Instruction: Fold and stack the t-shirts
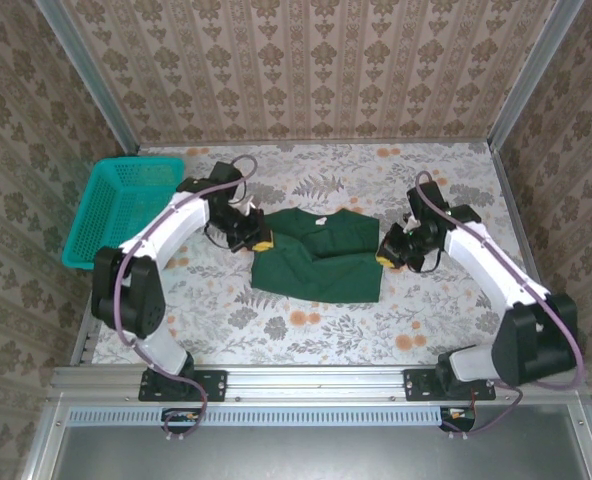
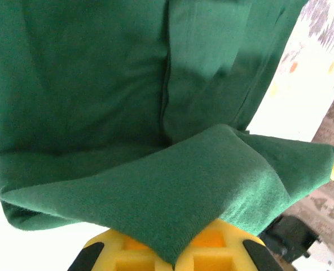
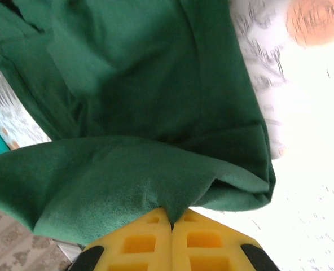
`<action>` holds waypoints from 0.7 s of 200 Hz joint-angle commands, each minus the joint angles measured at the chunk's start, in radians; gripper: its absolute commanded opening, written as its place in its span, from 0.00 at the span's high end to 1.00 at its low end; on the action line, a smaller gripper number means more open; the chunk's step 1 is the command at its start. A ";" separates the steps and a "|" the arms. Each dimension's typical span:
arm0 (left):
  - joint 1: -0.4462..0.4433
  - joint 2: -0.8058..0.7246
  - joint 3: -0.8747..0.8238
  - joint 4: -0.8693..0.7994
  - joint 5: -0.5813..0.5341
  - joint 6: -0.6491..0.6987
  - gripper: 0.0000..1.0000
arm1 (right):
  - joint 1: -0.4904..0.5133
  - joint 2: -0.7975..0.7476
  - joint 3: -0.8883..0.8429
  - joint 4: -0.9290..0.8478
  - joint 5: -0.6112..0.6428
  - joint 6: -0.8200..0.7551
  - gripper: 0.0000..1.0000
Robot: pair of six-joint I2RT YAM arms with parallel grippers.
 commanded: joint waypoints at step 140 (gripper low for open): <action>0.188 0.745 0.896 0.042 -0.027 -0.202 0.75 | -0.165 0.931 0.938 -0.111 -0.013 0.071 0.49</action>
